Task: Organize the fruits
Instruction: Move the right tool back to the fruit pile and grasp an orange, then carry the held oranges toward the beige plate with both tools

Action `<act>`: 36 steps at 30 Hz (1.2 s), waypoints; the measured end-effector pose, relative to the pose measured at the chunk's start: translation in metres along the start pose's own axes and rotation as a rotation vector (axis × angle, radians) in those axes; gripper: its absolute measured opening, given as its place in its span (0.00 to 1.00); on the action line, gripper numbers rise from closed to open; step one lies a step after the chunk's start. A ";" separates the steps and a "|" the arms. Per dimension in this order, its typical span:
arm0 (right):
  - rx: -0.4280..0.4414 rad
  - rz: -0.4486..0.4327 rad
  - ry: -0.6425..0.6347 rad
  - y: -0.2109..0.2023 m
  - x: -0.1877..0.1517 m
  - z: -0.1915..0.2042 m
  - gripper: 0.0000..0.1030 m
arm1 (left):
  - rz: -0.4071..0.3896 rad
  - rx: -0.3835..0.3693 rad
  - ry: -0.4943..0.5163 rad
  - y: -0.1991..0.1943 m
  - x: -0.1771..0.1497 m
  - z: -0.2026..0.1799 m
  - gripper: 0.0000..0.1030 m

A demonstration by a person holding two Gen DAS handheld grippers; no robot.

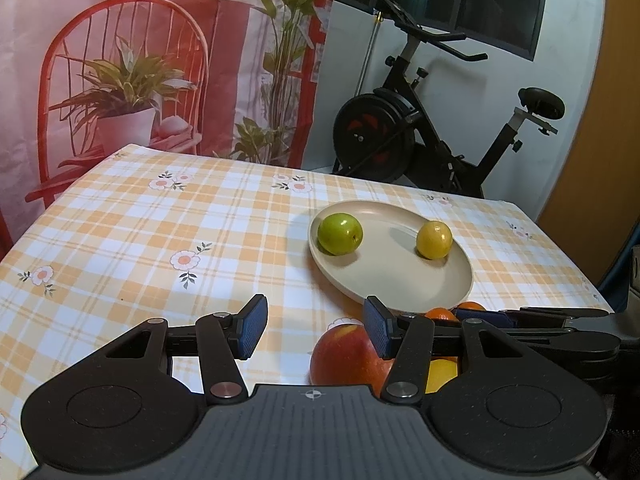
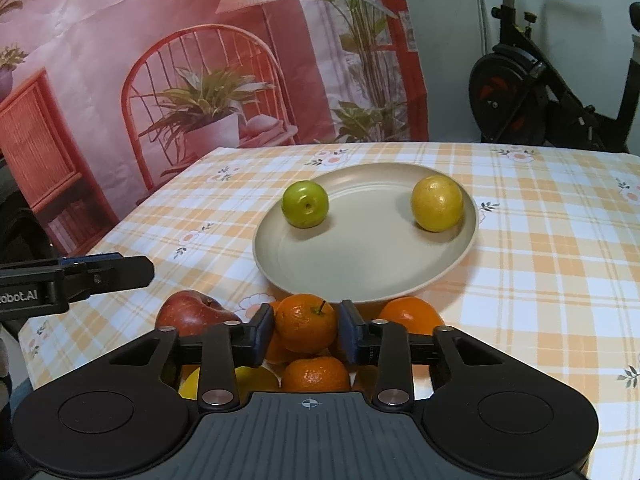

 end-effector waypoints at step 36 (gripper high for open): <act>-0.124 -0.169 0.153 -0.051 0.001 -0.072 0.30 | 0.349 -0.161 -0.056 0.085 0.024 -0.031 0.43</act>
Point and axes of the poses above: each gripper's, at about its wrist camera, not at the fingertips, and y roughly the way its jaws point, z to its left, x to its top, the point moved 4 cm from there along y, roughly the way its jaws point, and after that the axes turned 15 degrees about -x, right-handed, at the moved point
